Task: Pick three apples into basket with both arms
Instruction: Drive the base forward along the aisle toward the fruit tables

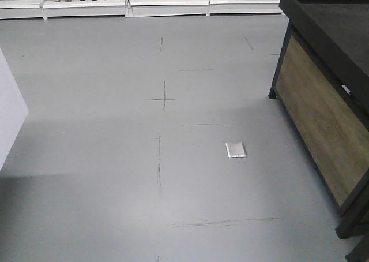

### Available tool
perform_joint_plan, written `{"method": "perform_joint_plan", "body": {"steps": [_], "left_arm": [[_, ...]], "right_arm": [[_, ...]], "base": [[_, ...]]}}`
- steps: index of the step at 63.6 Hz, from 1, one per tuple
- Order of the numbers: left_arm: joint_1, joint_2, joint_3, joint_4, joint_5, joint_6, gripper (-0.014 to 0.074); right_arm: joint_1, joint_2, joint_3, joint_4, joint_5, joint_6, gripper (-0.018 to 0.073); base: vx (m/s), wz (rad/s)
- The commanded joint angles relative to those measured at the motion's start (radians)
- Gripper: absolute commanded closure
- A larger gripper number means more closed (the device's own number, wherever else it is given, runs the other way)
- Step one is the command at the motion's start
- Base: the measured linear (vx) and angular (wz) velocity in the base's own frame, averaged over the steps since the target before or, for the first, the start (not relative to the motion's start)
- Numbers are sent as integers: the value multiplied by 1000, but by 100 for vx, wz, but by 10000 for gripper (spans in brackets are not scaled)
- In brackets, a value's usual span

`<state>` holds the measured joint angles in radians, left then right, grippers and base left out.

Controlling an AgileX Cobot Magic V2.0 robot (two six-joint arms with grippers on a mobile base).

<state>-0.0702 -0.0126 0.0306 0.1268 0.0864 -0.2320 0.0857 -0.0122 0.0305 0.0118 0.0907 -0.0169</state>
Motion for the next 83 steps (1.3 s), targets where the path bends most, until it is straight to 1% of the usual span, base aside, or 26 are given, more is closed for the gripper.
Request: {"method": "perform_joint_plan", "body": {"steps": [1, 34, 64, 83], "left_arm": [[-7, 18, -5, -8, -68, -4, 603], [-7, 18, -5, -8, -68, -4, 603], [-7, 18, -5, -8, -68, -4, 603], [-7, 18, -5, -8, -68, -4, 603]], "right_arm": [[-5, 10, 10, -3, -77, -7, 568], [-5, 10, 10, -3, -77, -7, 568], [-5, 10, 10, -3, -77, -7, 568], [-5, 10, 10, -3, -77, -7, 568]], "base": [[0, 0], [5, 2], [14, -4], [16, 10]]}}
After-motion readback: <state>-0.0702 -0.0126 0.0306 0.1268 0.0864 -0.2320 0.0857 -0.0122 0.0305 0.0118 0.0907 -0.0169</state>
